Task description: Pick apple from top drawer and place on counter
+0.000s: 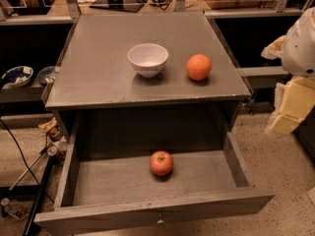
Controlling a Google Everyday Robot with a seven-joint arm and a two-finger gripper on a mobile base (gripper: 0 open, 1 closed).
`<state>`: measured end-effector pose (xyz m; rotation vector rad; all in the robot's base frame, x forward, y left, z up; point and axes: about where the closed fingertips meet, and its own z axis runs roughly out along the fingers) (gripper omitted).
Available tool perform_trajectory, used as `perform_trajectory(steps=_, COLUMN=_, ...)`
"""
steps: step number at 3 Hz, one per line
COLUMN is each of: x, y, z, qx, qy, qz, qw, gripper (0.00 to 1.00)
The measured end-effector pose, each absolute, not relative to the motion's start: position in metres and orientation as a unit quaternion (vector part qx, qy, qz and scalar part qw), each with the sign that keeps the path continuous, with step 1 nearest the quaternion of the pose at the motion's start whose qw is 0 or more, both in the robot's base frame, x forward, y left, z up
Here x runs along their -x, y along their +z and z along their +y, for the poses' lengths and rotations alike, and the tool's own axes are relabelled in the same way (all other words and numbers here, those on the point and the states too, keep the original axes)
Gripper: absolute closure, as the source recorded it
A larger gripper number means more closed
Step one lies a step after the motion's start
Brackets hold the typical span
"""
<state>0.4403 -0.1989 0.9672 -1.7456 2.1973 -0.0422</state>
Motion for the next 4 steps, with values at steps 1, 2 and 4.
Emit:
perform_trajectory(steps=1, x=-0.437, y=0.956, z=-0.186, qx=0.611, qy=-0.014, qz=0.772, qw=0.173, gripper=0.0)
perform_trajectory(steps=2, x=-0.438, y=0.933, z=-0.165, qx=0.623, qy=-0.004, qz=0.761, qw=0.182, gripper=0.0)
perform_trajectory(steps=4, x=-0.439, y=0.912, z=-0.146, qx=0.636, qy=0.014, qz=0.748, qw=0.187, gripper=0.0)
